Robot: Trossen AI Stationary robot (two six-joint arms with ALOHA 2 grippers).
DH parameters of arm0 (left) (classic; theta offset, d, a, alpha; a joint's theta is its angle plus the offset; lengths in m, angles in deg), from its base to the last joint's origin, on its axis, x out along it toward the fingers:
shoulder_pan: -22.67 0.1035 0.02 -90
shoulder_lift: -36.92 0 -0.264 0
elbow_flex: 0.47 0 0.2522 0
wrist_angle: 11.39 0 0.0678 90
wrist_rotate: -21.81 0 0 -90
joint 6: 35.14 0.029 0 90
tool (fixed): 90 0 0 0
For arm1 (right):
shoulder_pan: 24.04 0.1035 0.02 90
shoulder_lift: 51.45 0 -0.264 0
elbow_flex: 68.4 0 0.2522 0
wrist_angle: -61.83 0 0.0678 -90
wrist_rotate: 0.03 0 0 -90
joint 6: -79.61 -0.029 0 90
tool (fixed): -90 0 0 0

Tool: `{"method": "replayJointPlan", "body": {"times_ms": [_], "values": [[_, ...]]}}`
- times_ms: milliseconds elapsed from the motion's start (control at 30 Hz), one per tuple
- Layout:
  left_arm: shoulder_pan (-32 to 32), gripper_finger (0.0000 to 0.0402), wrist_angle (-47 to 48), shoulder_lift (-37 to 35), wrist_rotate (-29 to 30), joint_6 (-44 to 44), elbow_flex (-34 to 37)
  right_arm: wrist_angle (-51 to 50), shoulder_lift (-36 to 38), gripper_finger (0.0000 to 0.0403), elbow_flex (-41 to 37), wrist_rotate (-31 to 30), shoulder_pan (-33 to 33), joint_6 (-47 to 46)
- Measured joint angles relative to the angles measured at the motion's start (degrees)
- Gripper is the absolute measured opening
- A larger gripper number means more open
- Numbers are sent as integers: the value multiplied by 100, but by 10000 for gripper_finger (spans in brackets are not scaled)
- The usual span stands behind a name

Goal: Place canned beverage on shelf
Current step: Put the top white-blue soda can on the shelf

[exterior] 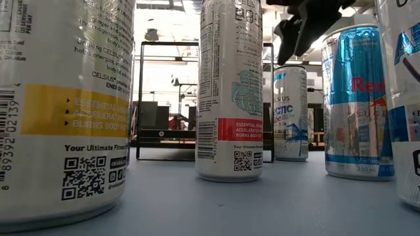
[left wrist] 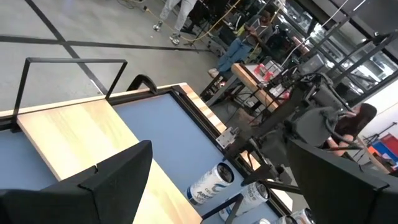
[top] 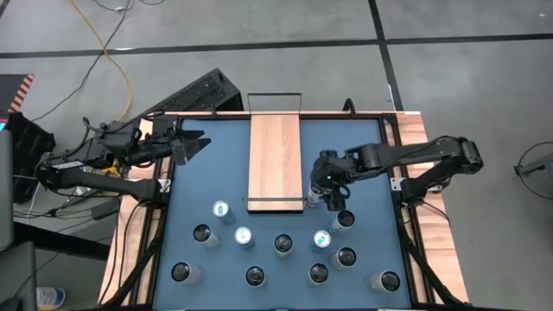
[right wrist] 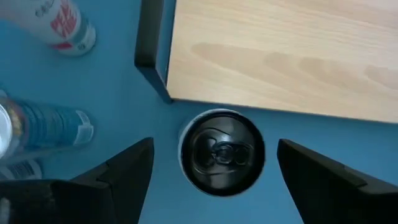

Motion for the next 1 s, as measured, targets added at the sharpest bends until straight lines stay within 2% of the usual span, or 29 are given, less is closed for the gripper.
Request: {"method": "replayJointPlan", "body": {"times_ms": [433,667,1000], "values": [[0,359,123,-1,2,-208,2,-22,-509,337,-3,-22,-4,908],[0,359,121,0,2,-226,2,-33,-502,316,-4,-42,29,1605],[-1,359,121,0,119,-226,2,-41,-502,303,-33,-29,-80,1369]]}}
